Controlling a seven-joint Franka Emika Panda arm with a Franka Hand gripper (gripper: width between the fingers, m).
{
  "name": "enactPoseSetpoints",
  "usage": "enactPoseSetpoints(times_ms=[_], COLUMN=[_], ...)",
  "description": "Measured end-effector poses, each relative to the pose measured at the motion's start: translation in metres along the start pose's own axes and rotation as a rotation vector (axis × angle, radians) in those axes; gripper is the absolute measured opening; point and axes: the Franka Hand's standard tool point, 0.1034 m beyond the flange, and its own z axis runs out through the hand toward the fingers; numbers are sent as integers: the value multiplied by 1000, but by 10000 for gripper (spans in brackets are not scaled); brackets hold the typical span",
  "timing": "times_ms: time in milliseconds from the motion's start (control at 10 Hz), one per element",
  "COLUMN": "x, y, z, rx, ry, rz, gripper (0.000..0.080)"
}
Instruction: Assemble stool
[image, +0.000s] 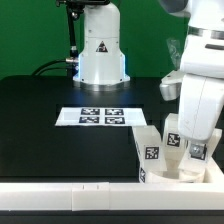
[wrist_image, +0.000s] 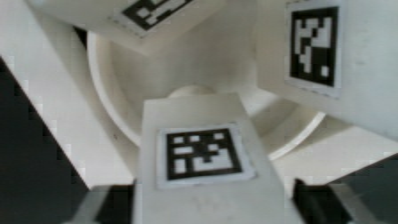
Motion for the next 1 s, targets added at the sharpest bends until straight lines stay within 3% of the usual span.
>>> enactPoseSetpoints(times_ms=[100,200,400,500,900,1000], x=[0,0,1,-1,-2,-1], y=[0,0,-1,1,3,4], z=[0,0,1,1,0,0], rx=[0,4,31,53,56,67], ry=[0,3,12,12,3,20], rz=[69,160,627,714,1002,1212], gripper=[332,332,332,332,333,333])
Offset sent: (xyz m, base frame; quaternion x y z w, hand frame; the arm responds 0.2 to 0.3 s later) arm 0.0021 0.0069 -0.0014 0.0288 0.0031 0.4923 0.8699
